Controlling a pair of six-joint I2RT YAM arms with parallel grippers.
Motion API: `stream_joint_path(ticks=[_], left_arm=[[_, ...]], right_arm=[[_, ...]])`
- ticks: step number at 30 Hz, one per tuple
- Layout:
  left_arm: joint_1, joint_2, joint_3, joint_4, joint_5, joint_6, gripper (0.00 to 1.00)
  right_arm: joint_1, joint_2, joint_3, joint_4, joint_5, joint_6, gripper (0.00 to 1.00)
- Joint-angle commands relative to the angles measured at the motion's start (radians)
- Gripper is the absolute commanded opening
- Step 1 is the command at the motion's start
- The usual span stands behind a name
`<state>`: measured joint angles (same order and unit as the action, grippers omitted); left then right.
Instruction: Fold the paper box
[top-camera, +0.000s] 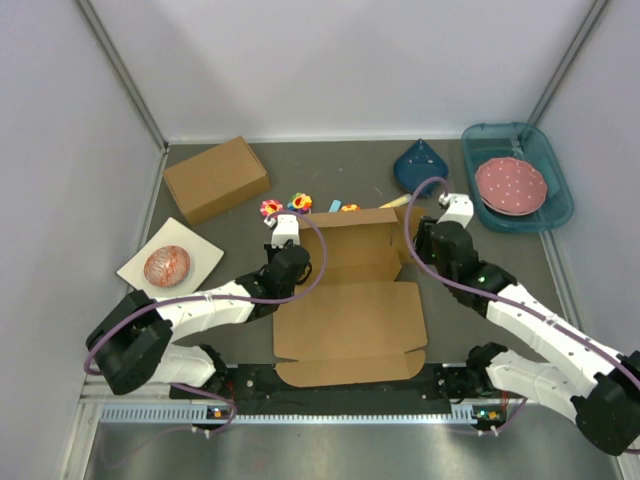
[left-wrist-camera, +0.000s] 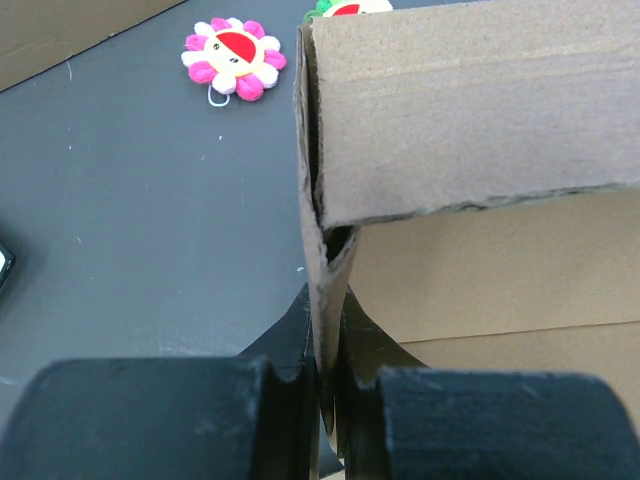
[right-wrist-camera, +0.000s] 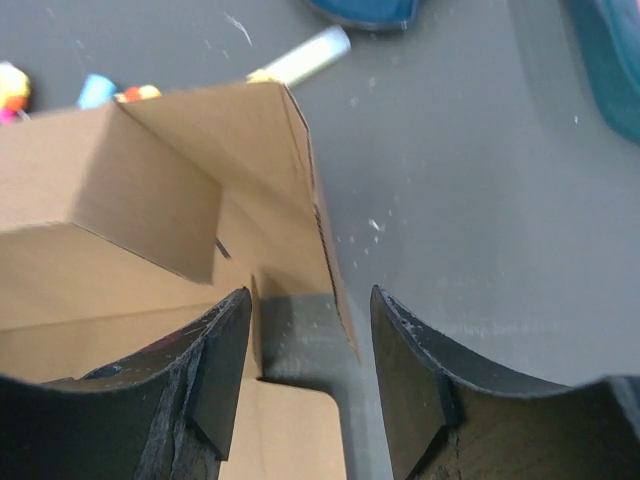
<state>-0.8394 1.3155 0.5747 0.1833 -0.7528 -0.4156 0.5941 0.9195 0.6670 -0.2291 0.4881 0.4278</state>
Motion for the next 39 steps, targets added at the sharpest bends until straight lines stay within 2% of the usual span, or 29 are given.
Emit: stream_joint_path(ticks=[1,6,8,12,18,21,26,33,39], left_arm=[[0.003,0.007,-0.029,-0.071,0.024,0.028,0.0],[0.005,-0.002,-0.035,-0.071,0.026,0.021,0.0],[0.003,-0.002,-0.038,-0.07,0.024,0.02,0.0],[0.003,-0.004,-0.036,-0.07,0.024,0.021,0.0],[0.003,-0.002,-0.032,-0.062,0.024,0.034,0.0],[0.003,-0.002,-0.03,-0.054,0.015,0.047,0.0],[0.003,0.021,-0.012,-0.056,0.013,0.06,0.0],[-0.007,0.042,0.017,-0.054,-0.003,0.069,0.0],[-0.012,0.076,0.01,0.005,-0.008,0.086,0.0]], right_arm=[[-0.004,0.06,-0.003,0.016,0.033,0.023,0.52],[-0.007,0.131,-0.001,0.033,0.082,0.028,0.5],[-0.005,0.146,-0.012,0.043,0.083,0.032,0.43],[-0.008,0.154,-0.033,0.06,0.053,0.032,0.18],[-0.005,0.03,-0.06,0.05,-0.075,0.0,0.0],[-0.004,-0.039,-0.06,0.017,-0.16,0.015,0.0],[0.006,-0.059,-0.064,-0.004,-0.312,0.077,0.0],[0.113,-0.053,-0.09,0.019,-0.316,0.1,0.0],[0.147,0.038,-0.095,0.06,-0.364,0.088,0.0]])
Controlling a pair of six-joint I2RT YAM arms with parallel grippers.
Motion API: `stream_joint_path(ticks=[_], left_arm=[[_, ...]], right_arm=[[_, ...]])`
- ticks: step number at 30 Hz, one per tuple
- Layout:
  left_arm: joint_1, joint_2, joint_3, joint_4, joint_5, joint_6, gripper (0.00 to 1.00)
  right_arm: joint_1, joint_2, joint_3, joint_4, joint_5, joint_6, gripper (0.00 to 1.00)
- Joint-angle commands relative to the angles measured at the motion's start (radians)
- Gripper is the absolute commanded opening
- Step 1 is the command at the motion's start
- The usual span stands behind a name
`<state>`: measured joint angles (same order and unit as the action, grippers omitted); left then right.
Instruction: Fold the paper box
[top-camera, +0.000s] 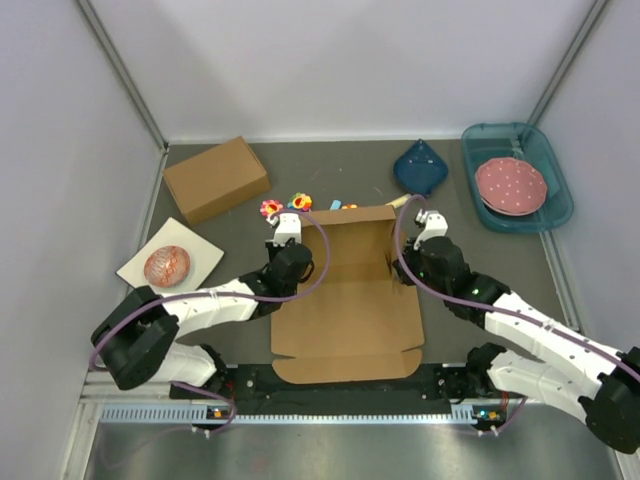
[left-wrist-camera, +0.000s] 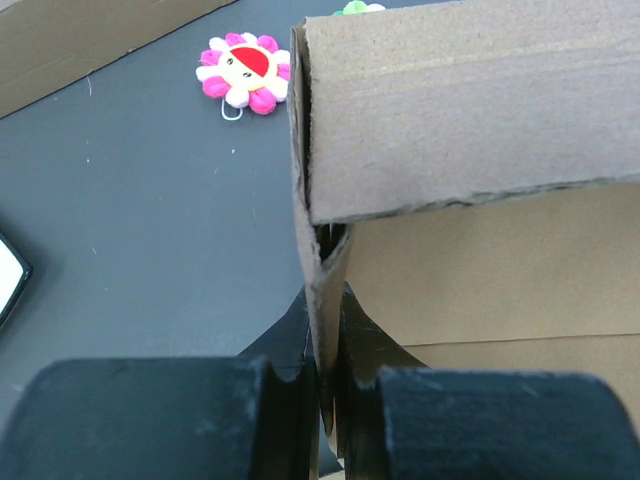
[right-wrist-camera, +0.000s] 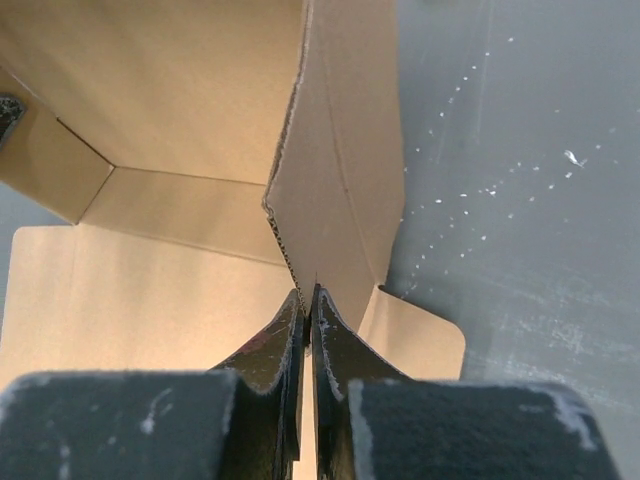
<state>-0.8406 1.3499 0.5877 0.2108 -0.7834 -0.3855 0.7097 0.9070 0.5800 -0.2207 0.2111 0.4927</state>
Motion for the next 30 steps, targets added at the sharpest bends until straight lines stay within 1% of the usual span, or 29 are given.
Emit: stream_joint_path(ticks=[1,3,6,7,9,10,13,14,15,18,19,20,23,26,27,29,30], left_arm=[[-0.012,0.048,-0.006,-0.01,0.019,0.059,0.0],[-0.012,0.052,-0.017,0.022,0.012,0.069,0.0],[-0.011,0.057,-0.032,0.061,0.01,0.079,0.0],[-0.012,0.058,-0.035,0.065,0.01,0.079,0.0],[-0.012,0.06,-0.035,0.068,0.004,0.079,0.0],[-0.011,0.063,-0.037,0.068,0.003,0.079,0.0],[-0.012,0.063,-0.042,0.068,-0.002,0.079,0.0],[-0.011,0.061,-0.043,0.068,-0.004,0.079,0.0],[-0.012,0.061,-0.043,0.068,-0.004,0.079,0.0],[-0.012,0.055,-0.046,0.068,-0.005,0.079,0.0],[-0.012,0.054,-0.048,0.068,-0.008,0.079,0.0],[-0.012,0.052,-0.048,0.068,-0.01,0.08,0.0],[-0.012,0.049,-0.052,0.071,-0.008,0.079,0.0],[-0.011,0.048,-0.055,0.075,-0.008,0.079,0.0],[-0.012,0.045,-0.057,0.075,-0.01,0.077,0.0],[-0.011,0.042,-0.06,0.078,-0.008,0.077,0.0],[-0.012,0.038,-0.061,0.084,-0.008,0.077,0.0]], right_arm=[[0.033,0.055,-0.006,0.053,-0.098,0.021,0.0],[0.034,0.058,-0.006,0.052,-0.102,0.011,0.01],[0.034,0.052,-0.003,0.043,-0.096,-0.006,0.13],[0.034,0.053,0.001,0.028,-0.087,-0.012,0.2],[0.034,0.049,0.014,0.009,-0.079,-0.019,0.27],[0.034,0.046,0.018,0.0,-0.066,-0.02,0.35],[0.034,0.009,0.03,-0.031,-0.039,-0.029,0.44],[0.034,-0.002,0.037,-0.045,-0.032,-0.035,0.44],[0.034,-0.034,0.038,-0.052,-0.027,-0.043,0.45],[0.034,-0.098,0.044,-0.065,0.005,-0.071,0.51],[0.033,-0.144,0.055,-0.069,0.017,-0.084,0.56],[0.034,-0.17,0.063,-0.077,0.028,-0.089,0.57],[0.034,-0.253,0.099,-0.101,0.095,-0.112,0.61],[0.031,-0.296,0.132,-0.124,0.203,-0.126,0.62],[0.021,-0.299,0.135,-0.127,0.276,-0.125,0.62],[-0.012,-0.281,0.139,-0.152,0.332,-0.066,0.54],[-0.066,-0.266,0.138,-0.158,0.32,-0.042,0.5]])
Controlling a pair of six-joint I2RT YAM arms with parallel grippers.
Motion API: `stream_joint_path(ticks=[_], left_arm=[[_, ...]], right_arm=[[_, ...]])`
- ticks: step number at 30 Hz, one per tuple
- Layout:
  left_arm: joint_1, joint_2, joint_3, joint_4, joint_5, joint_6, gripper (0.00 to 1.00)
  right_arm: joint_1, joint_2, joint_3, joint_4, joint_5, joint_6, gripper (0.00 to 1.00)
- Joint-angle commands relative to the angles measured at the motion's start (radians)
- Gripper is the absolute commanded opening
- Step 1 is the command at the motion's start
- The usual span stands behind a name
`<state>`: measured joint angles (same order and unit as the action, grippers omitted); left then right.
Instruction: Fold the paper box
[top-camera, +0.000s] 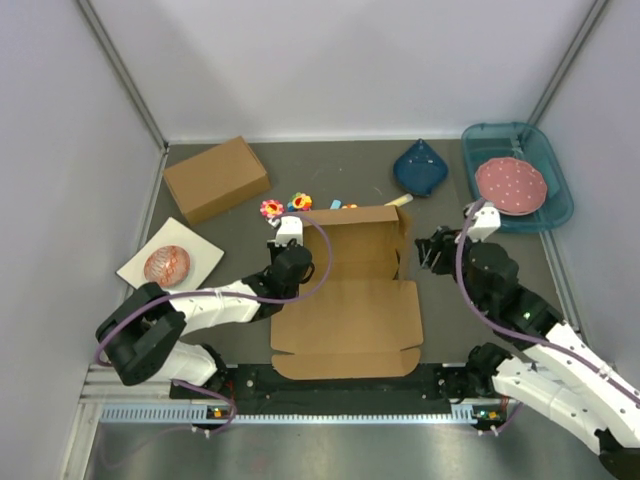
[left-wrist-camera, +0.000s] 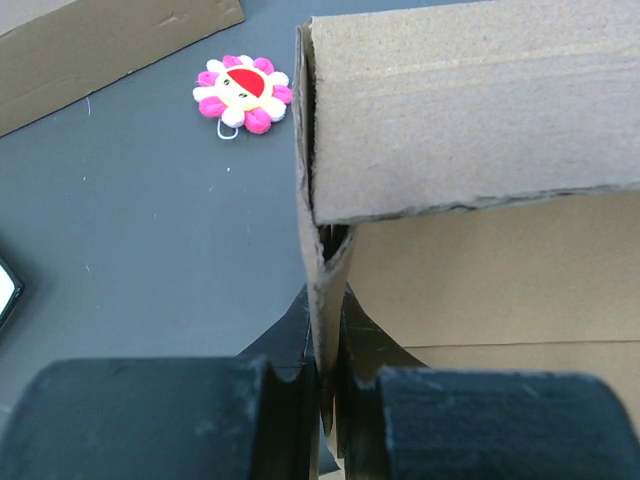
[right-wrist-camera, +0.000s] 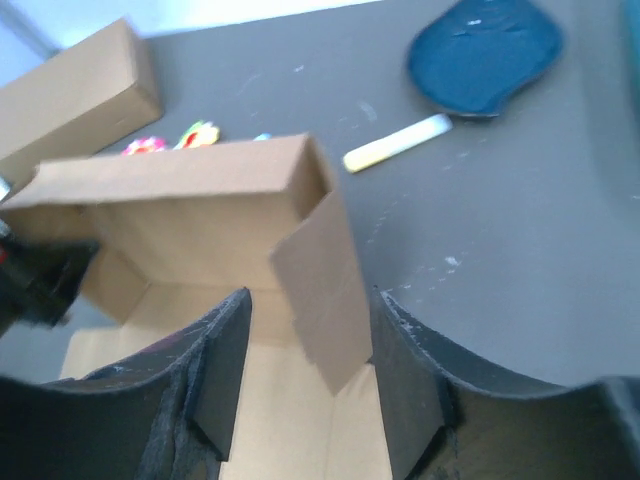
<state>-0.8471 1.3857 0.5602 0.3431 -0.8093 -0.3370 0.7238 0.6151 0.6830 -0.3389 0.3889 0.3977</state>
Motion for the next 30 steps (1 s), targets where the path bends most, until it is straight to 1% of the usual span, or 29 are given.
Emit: stream_joint_path(ticks=[1,2,3,4,5,7,9,13,16,24,26,30], left_arm=[[-0.006,0.001,-0.036,-0.046,0.022,0.026,0.0],[-0.004,-0.004,-0.039,-0.046,0.033,0.026,0.0],[-0.004,-0.008,-0.039,-0.039,0.035,0.026,0.0],[-0.006,-0.011,-0.04,-0.036,0.038,0.027,0.0],[-0.004,-0.014,-0.043,-0.032,0.041,0.029,0.0],[-0.004,-0.022,-0.043,-0.023,0.048,0.039,0.0],[-0.006,-0.025,-0.043,-0.015,0.058,0.046,0.0],[-0.006,-0.033,-0.046,0.008,0.088,0.062,0.0],[-0.006,-0.033,-0.045,0.017,0.116,0.07,0.0],[-0.004,-0.008,-0.033,0.04,0.17,0.092,0.0],[-0.006,-0.007,-0.026,0.04,0.173,0.093,0.0],[-0.004,-0.005,-0.019,0.034,0.177,0.098,0.0]], right_arm=[[-0.119,0.046,0.029,-0.048,0.118,0.102,0.4],[-0.153,0.07,0.023,-0.045,0.09,0.133,0.35],[-0.211,0.121,0.013,-0.035,0.023,0.154,0.3],[-0.236,0.155,0.0,-0.017,-0.016,0.174,0.24],[-0.248,0.184,-0.006,0.02,-0.043,0.178,0.22],[-0.25,0.261,-0.019,0.07,-0.082,0.162,0.22],[-0.25,0.302,-0.025,0.145,-0.148,0.133,0.24],[-0.25,0.373,-0.04,0.228,-0.229,0.081,0.4],[-0.251,0.371,-0.063,0.276,-0.272,0.067,0.46],[-0.25,0.367,-0.099,0.331,-0.338,0.035,0.54],[-0.25,0.365,-0.099,0.37,-0.343,0.033,0.57],[-0.251,0.321,-0.117,0.417,-0.363,0.033,0.59]])
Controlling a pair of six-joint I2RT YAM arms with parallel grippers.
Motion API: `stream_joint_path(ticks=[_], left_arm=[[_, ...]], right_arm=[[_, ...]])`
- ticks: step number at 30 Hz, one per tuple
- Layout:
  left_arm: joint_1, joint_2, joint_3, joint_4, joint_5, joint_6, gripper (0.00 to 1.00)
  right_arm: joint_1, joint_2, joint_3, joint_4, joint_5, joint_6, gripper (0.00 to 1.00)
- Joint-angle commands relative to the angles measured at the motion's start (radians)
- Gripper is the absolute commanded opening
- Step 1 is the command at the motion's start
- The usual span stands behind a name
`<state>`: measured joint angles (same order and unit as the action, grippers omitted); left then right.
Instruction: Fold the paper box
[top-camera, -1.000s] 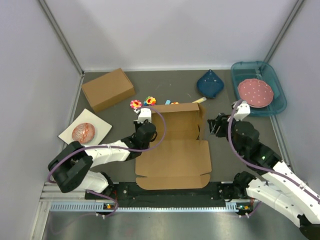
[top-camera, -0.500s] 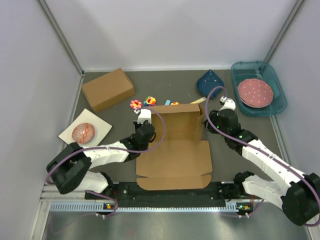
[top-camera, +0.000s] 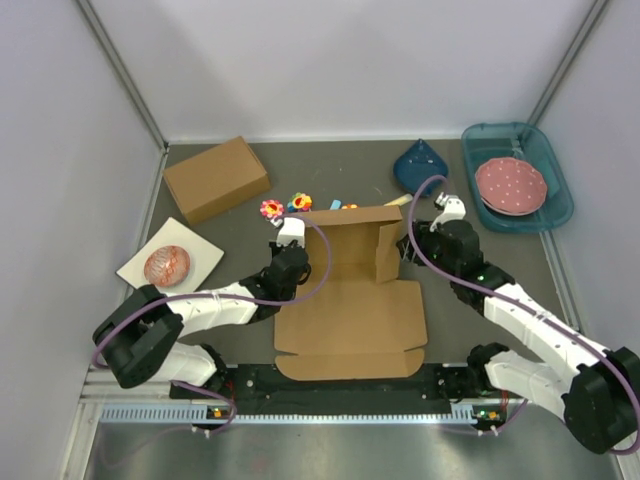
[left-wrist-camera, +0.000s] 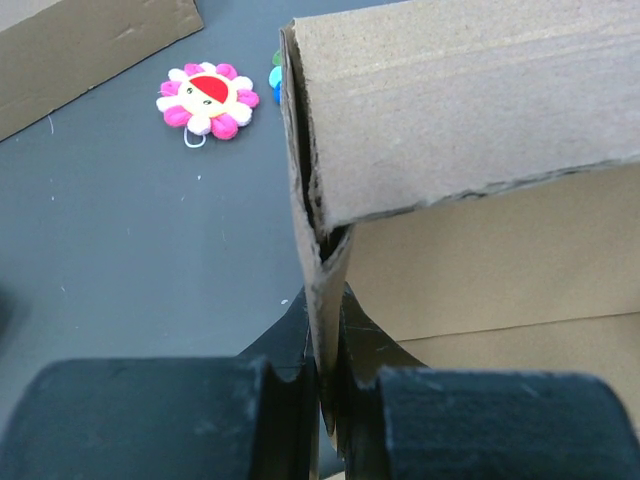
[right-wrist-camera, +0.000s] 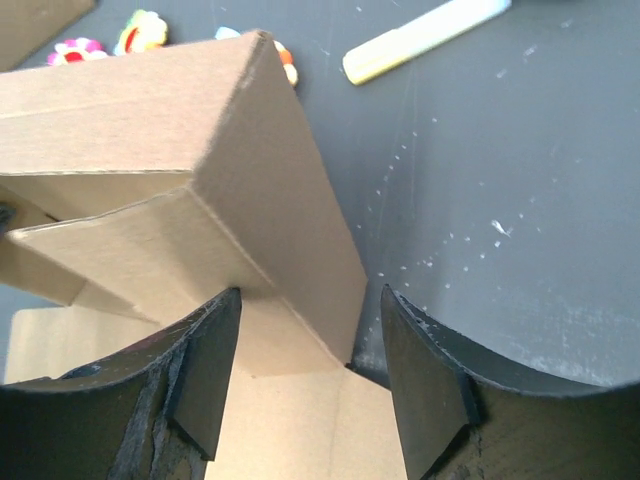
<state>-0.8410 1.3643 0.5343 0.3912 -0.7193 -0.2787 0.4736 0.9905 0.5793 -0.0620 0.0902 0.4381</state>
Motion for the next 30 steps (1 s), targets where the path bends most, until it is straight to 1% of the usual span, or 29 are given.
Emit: stream_joint_path(ticks=[1,3,8,14,17,20,21,23,24,27,29,30], left_arm=[[-0.012,0.018,0.007,-0.015,0.087,0.041,0.0],[-0.01,0.019,0.009,-0.015,0.086,0.044,0.0],[-0.012,0.022,0.012,-0.008,0.103,0.047,0.0],[-0.012,0.022,0.013,0.005,0.13,0.052,0.0],[-0.015,0.024,0.015,0.009,0.139,0.052,0.0],[-0.018,0.022,0.018,0.012,0.141,0.055,0.0],[-0.02,0.019,0.018,0.011,0.141,0.055,0.0],[-0.021,0.015,0.018,0.011,0.142,0.053,0.0],[-0.026,0.012,0.019,0.011,0.142,0.053,0.0],[-0.026,0.007,0.026,0.002,0.142,0.044,0.0],[-0.026,0.007,0.032,-0.005,0.139,0.039,0.0],[-0.027,0.009,0.032,-0.008,0.139,0.038,0.0]], right_arm=[[0.0,-0.076,-0.018,0.148,-0.072,-0.01,0.6],[0.0,-0.087,-0.015,0.157,-0.086,-0.016,0.61],[0.008,0.005,0.031,0.128,-0.072,-0.045,0.62],[0.023,0.123,0.048,0.183,-0.003,-0.052,0.6],[0.045,0.168,0.065,0.206,0.054,-0.061,0.57],[0.08,0.21,0.106,0.179,0.149,-0.09,0.51],[0.091,0.23,0.117,0.171,0.208,-0.102,0.45],[0.126,0.244,0.139,0.145,0.27,-0.128,0.4],[0.137,0.247,0.142,0.143,0.328,-0.14,0.35],[0.174,0.269,0.149,0.114,0.423,-0.156,0.26],[0.2,0.287,0.156,0.106,0.468,-0.171,0.23],[0.209,0.292,0.157,0.103,0.508,-0.177,0.2]])
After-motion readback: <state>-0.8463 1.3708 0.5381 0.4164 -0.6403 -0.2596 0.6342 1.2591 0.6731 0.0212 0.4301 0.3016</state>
